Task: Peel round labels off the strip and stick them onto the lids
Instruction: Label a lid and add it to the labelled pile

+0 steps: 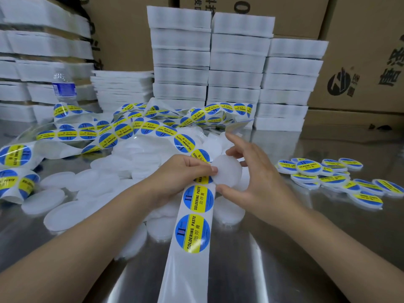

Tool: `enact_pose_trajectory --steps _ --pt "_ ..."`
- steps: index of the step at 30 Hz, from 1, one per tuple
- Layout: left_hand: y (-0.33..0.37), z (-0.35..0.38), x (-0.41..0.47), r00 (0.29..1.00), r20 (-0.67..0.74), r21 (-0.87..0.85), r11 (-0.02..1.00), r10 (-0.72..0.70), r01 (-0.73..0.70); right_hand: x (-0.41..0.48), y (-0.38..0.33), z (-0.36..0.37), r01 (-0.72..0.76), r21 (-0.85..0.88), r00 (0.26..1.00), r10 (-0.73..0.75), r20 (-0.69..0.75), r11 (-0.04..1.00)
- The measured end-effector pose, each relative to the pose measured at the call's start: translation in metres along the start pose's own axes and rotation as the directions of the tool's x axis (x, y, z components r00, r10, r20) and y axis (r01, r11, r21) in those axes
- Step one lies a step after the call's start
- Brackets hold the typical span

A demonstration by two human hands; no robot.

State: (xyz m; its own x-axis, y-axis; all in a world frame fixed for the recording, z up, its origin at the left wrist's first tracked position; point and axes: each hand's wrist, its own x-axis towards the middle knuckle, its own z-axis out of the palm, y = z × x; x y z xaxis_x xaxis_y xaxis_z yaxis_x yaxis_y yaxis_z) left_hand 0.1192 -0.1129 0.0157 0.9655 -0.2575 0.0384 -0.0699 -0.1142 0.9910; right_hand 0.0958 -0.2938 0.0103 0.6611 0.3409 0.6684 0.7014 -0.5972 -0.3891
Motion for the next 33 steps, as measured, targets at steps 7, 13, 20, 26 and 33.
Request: enact_pose_trajectory --steps 7,13,20,26,33 --pt "0.003 0.000 -0.004 0.999 -0.005 -0.090 0.995 -0.037 0.037 0.011 -0.013 -0.012 -0.157 0.615 0.946 0.296 -0.130 0.773" --pt "0.004 -0.001 -0.004 0.999 0.008 -0.110 0.993 -0.046 0.047 0.019 -0.008 -0.020 -0.429 0.801 0.782 0.616 0.097 0.418" --pt "0.005 -0.001 -0.005 0.998 0.028 -0.102 0.993 -0.054 0.057 0.018 -0.009 -0.018 -0.542 0.792 0.745 0.597 0.299 0.280" --pt "0.006 -0.001 -0.005 0.998 0.026 -0.126 0.991 -0.049 0.051 0.019 -0.004 -0.018 -0.574 0.769 0.691 0.671 0.270 0.281" --pt "0.005 -0.002 -0.004 0.999 0.036 -0.125 0.991 -0.032 0.036 0.018 -0.001 -0.015 -0.629 0.723 0.645 0.711 0.281 0.285"
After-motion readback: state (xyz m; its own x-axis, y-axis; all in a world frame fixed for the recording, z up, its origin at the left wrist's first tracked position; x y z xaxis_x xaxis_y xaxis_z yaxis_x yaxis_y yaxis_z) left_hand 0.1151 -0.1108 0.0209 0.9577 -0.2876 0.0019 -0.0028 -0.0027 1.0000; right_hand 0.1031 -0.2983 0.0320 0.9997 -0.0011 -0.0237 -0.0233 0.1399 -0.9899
